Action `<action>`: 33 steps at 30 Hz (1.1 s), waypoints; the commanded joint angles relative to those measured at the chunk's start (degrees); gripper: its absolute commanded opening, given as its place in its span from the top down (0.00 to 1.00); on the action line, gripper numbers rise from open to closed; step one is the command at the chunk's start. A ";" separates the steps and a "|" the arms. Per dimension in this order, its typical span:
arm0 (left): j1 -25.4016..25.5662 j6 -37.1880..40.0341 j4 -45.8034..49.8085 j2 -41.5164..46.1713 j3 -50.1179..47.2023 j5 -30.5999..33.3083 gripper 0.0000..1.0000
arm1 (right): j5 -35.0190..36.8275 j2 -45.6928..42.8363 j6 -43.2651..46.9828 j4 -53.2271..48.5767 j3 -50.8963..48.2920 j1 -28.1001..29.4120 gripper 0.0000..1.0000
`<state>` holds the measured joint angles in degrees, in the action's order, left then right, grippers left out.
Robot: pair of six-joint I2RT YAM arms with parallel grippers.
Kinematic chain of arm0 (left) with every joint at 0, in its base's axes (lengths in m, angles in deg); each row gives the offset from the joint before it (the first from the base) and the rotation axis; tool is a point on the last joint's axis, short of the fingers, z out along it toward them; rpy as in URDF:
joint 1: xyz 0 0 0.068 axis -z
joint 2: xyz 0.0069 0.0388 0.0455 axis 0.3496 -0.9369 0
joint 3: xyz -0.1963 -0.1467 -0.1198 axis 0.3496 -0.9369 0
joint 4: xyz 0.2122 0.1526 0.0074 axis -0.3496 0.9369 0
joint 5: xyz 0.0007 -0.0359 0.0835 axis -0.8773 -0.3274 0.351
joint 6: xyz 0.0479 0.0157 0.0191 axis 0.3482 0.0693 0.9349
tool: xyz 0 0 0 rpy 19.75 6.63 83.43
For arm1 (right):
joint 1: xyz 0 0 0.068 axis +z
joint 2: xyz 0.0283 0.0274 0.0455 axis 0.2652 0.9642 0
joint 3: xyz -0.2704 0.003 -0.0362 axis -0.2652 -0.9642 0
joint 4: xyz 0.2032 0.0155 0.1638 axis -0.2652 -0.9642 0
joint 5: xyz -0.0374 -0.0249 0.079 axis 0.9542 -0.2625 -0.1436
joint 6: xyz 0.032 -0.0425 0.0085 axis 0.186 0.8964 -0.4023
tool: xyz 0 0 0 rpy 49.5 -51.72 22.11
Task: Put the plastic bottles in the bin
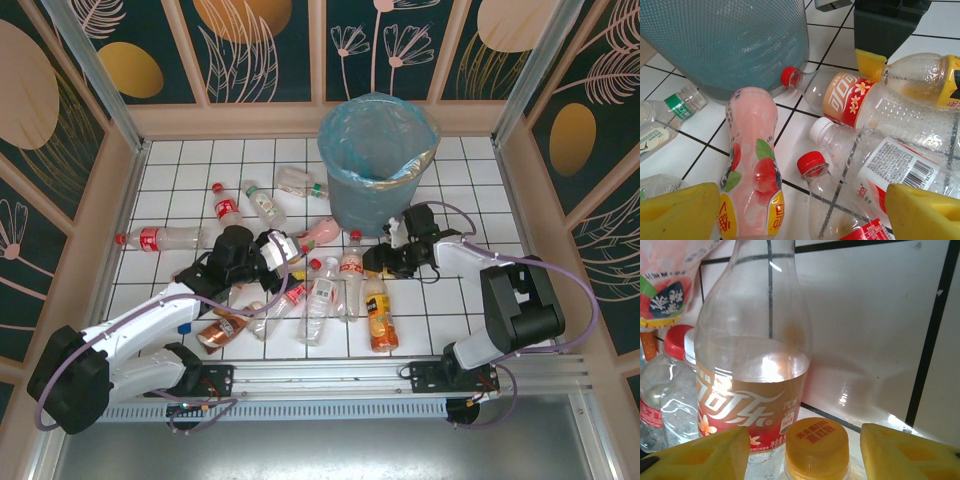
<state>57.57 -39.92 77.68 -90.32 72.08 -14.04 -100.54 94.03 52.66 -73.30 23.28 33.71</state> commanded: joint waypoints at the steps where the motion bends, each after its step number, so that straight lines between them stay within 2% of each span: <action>1: 0.20 0.80 0.49 -0.03 1.57 0.51 0.15 | 1.03 1.04 1.25 -2.04 0.85 0.48 0.44; 7: 0.24 0.71 0.84 -0.04 1.70 0.69 0.15 | 2.77 1.58 1.25 -1.67 1.02 0.57 0.52; 12: 0.16 0.77 1.07 0.23 1.79 0.95 0.15 | 3.03 2.38 1.02 -1.25 1.11 0.63 0.52; 15: 0.21 0.81 1.20 0.40 1.79 1.13 0.15 | 2.88 2.68 0.85 -1.05 1.20 0.62 0.46; 18: 0.23 0.91 1.37 0.48 1.83 1.04 0.15 | 2.48 3.37 1.07 -0.71 1.23 0.58 0.47; 23: 0.17 0.99 1.73 0.55 1.97 1.30 0.15 | 1.99 4.36 1.01 -0.64 1.72 0.58 0.56; 26: 0.19 1.01 1.90 0.92 1.97 1.56 0.15 | 2.73 3.85 1.09 -1.37 1.99 0.40 0.65; 30: 0.16 0.91 1.44 2.32 2.14 2.09 0.15 | 5.07 1.06 1.08 -2.91 2.24 0.14 0.74; 33: 0.17 -0.21 -1.27 4.49 1.99 2.36 0.16 | 7.98 -2.67 0.82 -4.64 2.81 -0.19 0.85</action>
<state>57.57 -39.94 78.69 -88.31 72.49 -12.27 -95.97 95.60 52.96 -75.22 23.91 33.79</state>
